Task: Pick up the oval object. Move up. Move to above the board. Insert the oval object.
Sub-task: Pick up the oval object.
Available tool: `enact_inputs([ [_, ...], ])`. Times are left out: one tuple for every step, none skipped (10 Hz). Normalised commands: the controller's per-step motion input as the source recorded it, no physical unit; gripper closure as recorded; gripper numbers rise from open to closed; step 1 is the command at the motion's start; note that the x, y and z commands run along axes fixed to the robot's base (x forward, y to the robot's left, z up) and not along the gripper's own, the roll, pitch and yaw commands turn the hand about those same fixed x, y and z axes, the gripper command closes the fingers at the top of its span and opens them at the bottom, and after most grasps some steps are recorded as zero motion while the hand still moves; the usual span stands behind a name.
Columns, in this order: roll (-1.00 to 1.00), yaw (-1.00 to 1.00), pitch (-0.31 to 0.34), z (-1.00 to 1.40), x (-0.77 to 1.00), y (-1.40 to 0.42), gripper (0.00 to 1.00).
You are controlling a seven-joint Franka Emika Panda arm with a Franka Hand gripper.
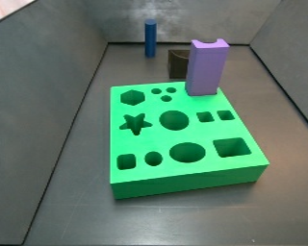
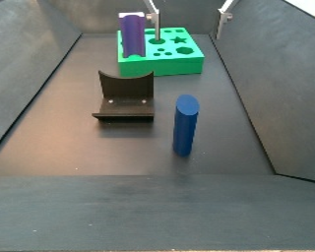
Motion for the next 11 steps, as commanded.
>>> enact_inputs([
  [0.01,0.0,-0.004,-0.06,-0.01,0.0,0.0],
  [0.0,0.0,-0.044,-0.05,-0.05,-0.05,0.0],
  [0.0,0.0,-0.081,-0.41,0.32,0.39,0.0],
  [0.0,0.0,-0.137,-0.58,0.25,0.49,0.0],
  [0.0,-0.05,-0.211,-0.63,0.2,0.48,0.0],
  [-0.02,-0.09,-0.3,-0.45,0.07,0.43,0.0],
  [-0.02,-0.09,-0.34,-0.39,0.0,0.52,0.0],
  [0.0,-0.13,-0.326,-0.44,-0.09,0.55,0.0],
  [0.0,-0.11,-0.324,-0.45,-0.14,0.6,0.0],
  [-0.02,-0.12,-0.33,-0.43,-0.13,0.54,0.0],
  [0.0,-0.1,-0.247,-0.6,0.0,0.39,0.0],
])
